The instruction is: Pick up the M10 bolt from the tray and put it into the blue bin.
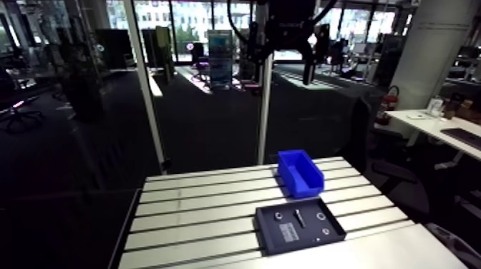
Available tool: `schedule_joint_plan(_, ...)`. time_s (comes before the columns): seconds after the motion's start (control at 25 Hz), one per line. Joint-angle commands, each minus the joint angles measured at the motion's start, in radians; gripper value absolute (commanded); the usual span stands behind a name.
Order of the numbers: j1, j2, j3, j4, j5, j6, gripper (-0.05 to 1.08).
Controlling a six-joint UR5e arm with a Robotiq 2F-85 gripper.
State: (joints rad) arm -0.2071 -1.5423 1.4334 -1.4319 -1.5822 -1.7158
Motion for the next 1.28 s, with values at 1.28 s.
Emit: schedule_joint_plan(1.28,-0.002,0.08,0.021,-0.055,0.003,-0.064,0.01)
